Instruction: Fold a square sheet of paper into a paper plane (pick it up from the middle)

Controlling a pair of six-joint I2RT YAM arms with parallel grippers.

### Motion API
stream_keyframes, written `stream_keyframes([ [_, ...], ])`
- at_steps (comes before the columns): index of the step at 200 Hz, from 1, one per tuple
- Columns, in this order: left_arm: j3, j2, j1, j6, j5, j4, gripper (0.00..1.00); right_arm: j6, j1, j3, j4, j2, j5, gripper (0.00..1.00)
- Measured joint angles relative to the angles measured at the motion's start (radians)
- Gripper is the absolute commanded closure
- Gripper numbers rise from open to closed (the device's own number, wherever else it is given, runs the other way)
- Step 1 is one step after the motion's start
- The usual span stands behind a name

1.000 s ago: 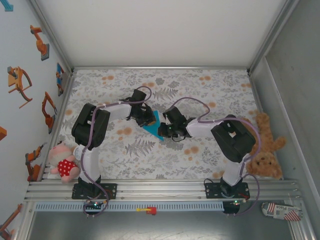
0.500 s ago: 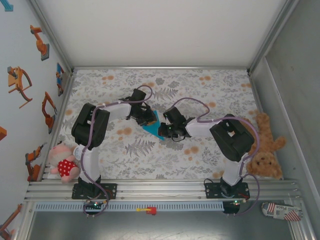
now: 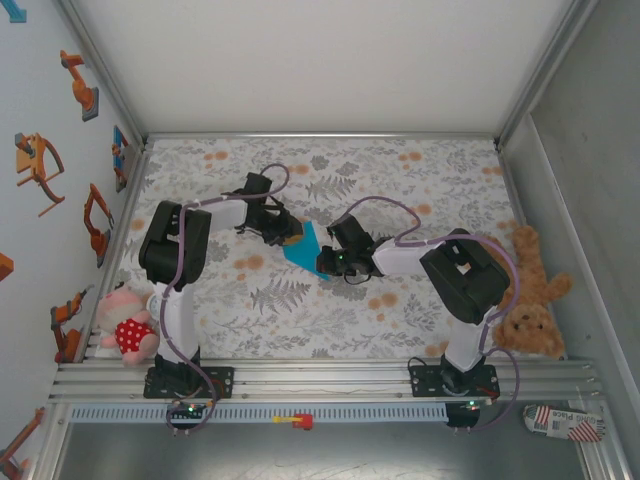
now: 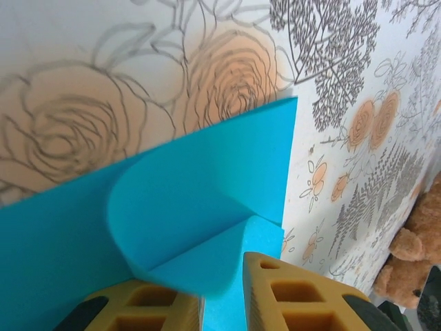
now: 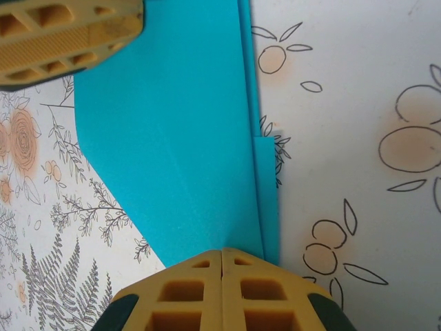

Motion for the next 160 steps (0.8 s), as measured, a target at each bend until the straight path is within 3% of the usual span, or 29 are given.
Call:
stream_keyframes([
  [80,0.078,0.051,0.082,0.01,0.006,-0.021,0.76,0.0,0.0,-0.009,0.016,-0.002,0.004,1.0],
  [149,0.132,0.06,0.192,0.009,-0.105,0.002,0.76,0.004,0.0,-0.022,0.024,-0.018,-0.005,1.0],
  [160,0.13,0.048,0.2,0.002,-0.126,0.0,0.75,0.006,-0.001,-0.023,0.021,-0.025,-0.012,0.96],
])
